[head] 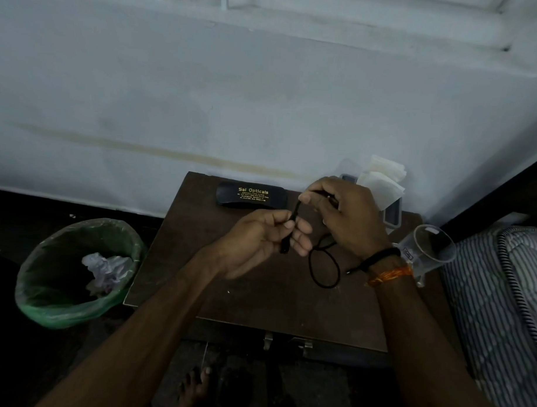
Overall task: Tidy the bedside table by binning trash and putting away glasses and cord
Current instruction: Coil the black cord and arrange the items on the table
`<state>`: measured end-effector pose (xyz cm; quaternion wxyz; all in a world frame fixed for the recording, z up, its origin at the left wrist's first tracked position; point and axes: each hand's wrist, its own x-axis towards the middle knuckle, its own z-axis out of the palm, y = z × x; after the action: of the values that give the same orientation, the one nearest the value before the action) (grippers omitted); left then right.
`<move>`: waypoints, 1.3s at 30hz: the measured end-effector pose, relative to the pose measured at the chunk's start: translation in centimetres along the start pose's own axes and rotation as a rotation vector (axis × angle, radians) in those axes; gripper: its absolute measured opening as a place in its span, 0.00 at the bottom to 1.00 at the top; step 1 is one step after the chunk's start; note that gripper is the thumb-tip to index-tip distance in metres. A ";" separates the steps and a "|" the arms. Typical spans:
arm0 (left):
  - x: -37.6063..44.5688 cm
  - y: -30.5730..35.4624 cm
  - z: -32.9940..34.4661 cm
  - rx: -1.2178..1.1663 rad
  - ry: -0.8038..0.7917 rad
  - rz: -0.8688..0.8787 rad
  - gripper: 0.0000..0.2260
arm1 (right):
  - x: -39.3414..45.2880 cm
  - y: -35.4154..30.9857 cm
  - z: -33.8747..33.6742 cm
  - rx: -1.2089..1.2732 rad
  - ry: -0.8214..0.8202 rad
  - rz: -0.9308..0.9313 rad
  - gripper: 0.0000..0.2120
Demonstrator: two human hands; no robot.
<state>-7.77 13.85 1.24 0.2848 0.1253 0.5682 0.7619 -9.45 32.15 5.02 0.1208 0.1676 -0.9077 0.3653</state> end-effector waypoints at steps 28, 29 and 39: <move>0.1 -0.6 -0.5 0.103 0.184 0.019 0.09 | -0.7 -1.5 -0.4 0.498 -0.153 0.322 0.16; -0.1 -0.3 -0.3 0.042 0.141 0.020 0.09 | -0.5 -1.3 -0.2 0.454 -0.125 0.292 0.17; -0.8 1.2 0.0 -0.455 0.137 0.146 0.09 | -1.5 0.8 4.8 0.191 -0.142 0.260 0.18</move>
<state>-7.52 13.11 2.50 0.2108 0.0465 0.3895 0.8954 -8.88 29.63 0.60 -0.0085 0.0849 -0.8891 0.4496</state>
